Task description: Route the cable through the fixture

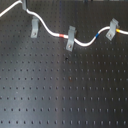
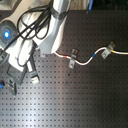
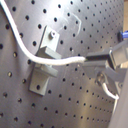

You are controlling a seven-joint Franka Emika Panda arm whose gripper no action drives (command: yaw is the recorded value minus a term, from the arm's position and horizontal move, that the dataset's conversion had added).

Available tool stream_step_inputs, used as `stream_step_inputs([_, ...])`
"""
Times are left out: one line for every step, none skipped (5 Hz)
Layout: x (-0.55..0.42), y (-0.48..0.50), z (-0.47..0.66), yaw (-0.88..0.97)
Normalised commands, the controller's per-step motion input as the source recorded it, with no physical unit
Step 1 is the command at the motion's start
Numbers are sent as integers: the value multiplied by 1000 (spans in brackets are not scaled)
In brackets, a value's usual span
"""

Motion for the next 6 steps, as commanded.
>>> stream_step_inputs([-101, 77, 293, 403])
stream_step_inputs([-3, 91, 256, 323])
stream_step_inputs([40, 100, 220, 297])
stream_step_inputs([67, 71, 245, 263])
stream_step_inputs([66, 59, 335, 237])
stream_step_inputs([11, 6, 388, 171])
